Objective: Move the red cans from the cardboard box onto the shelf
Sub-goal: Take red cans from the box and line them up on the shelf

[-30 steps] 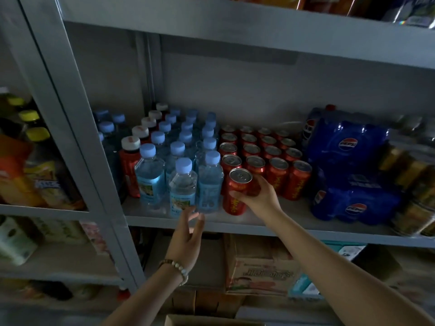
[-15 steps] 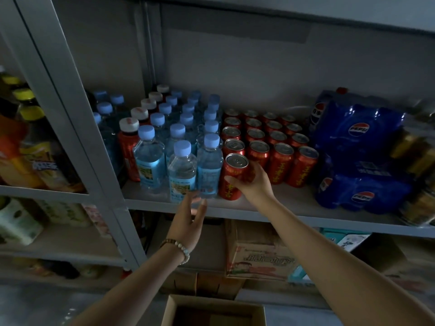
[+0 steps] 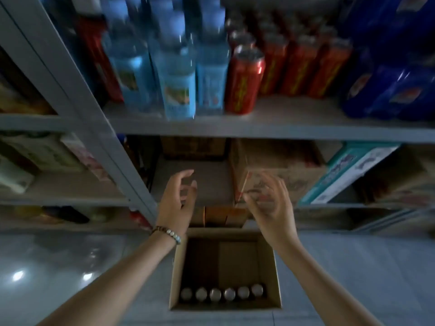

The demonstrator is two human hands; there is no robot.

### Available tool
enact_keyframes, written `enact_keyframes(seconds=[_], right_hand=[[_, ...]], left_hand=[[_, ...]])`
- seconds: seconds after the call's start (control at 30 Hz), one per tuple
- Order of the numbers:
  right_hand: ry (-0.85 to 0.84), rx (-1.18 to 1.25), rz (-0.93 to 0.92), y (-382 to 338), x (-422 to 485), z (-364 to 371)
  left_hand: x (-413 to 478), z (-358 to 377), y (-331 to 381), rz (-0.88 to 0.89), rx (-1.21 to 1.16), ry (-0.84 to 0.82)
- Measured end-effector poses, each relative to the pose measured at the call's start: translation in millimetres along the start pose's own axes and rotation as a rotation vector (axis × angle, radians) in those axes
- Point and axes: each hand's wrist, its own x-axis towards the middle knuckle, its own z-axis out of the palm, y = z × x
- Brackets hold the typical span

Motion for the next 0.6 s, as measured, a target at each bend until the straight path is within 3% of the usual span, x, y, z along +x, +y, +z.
enact_keyframes(seconds=[0.1, 0.3, 0.43, 0.6], right_hand=[[-0.142, -0.079, 0.205, 71.5, -47.6, 43.5], [-0.504, -0.173, 0.612, 203.3, -130.4, 136.8], [-0.677, -0.194, 0.730, 261.1, -162.4, 183.4], [-0.859, -0.213, 0.715, 315.2, -174.8, 237.9]], left_hand=[[-37.9, 19.4, -84.6, -0.145, 0.150, -0.125], [-110.0, 44.4, -248.5, -0.608, 0.353, -0.344], [-146.9, 53.0, -317.8, -0.695, 0.334, -0.371], [-165.9, 71.8, -382.0, -0.667, 0.329, -0.312]])
